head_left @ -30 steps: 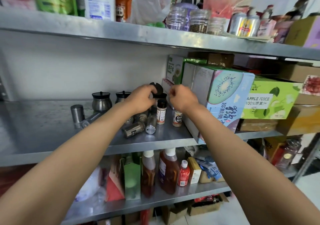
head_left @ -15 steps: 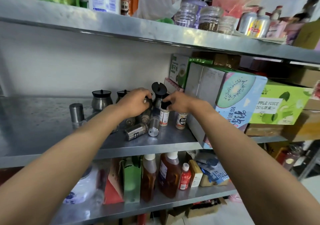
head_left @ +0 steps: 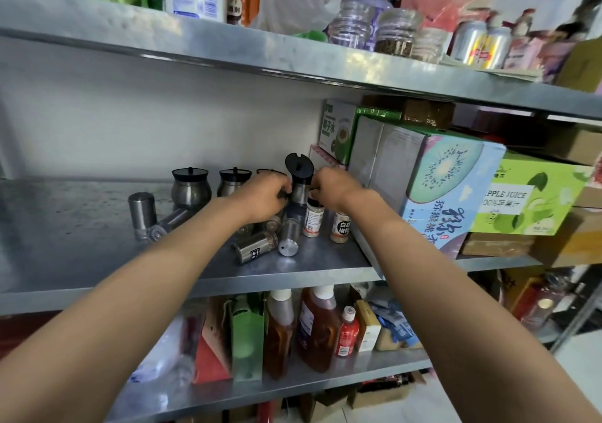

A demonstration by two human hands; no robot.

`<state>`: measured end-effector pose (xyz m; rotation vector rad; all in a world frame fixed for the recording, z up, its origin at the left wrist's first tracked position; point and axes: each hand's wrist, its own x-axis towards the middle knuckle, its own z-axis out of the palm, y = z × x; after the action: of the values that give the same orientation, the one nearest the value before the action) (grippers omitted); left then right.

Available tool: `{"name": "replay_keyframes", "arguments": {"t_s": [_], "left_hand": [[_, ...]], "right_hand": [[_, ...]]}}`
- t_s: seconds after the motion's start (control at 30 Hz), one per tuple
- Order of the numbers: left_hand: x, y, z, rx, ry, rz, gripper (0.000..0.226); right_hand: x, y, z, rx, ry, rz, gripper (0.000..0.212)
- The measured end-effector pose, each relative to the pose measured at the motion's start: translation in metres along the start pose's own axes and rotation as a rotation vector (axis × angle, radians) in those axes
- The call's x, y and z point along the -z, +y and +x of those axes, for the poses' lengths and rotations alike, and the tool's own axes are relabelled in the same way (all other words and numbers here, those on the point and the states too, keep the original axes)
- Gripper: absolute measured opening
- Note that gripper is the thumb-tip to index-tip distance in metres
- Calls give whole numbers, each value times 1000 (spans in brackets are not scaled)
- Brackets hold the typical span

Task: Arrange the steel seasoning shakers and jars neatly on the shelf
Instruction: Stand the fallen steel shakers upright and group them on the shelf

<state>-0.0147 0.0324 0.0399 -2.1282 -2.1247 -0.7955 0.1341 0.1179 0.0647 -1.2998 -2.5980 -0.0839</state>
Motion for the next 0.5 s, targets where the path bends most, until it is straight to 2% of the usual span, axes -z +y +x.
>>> {"name": "replay_keyframes", "arguments": {"t_s": [0.13, 0.27, 0.5], "left_hand": [[-4, -1, 1, 16, -12, -19, 25], [-7, 2, 0, -6, -24, -3, 24], [-4, 0, -4, -7, -53, -4, 20]], "right_hand": [[0, -5, -2, -53, 74, -131, 35], [1, -6, -2, -105, 66, -191, 45], [12, 1, 1, -122, -36, -10, 54]]}}
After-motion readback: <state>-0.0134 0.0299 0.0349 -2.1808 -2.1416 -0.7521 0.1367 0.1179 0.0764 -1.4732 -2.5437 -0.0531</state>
